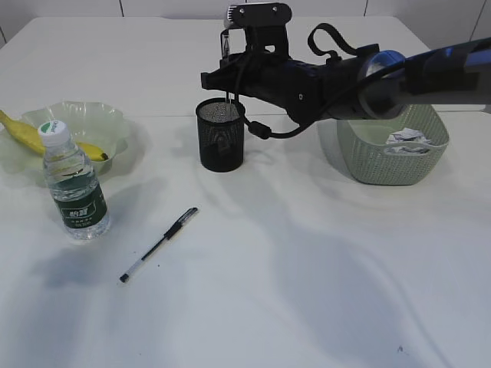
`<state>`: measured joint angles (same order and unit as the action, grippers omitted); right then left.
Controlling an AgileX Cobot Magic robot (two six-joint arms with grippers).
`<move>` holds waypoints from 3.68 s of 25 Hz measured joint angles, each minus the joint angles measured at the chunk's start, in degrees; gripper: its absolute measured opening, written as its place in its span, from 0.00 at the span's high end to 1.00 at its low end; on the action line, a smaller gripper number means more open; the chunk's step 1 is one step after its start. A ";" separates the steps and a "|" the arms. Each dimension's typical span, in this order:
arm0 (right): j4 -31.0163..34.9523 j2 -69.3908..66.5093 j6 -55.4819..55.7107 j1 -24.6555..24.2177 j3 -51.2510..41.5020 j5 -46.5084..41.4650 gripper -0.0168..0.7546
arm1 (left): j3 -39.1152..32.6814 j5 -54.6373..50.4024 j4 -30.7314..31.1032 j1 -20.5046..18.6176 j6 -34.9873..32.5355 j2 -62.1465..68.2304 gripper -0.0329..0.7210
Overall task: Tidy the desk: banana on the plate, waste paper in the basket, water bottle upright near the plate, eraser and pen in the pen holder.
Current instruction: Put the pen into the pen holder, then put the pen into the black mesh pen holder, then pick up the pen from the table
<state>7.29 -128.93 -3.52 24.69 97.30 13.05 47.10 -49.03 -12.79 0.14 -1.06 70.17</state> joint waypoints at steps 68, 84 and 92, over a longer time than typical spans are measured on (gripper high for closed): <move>-8.39 20.82 6.70 -1.67 0.10 -72.69 0.75 | 0.00 -3.01 1.29 0.00 0.00 0.00 0.38; -8.78 35.99 6.89 -18.41 -21.13 -67.37 0.66 | 0.00 -1.43 -0.80 0.00 0.00 0.00 0.38; -10.17 44.38 6.89 -19.12 -30.88 -65.28 0.66 | 0.00 -1.43 -0.97 2.62 -2.51 0.00 0.38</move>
<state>-2.88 -84.55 3.37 5.57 66.42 -52.22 47.10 -50.46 -13.76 2.75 -3.57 70.17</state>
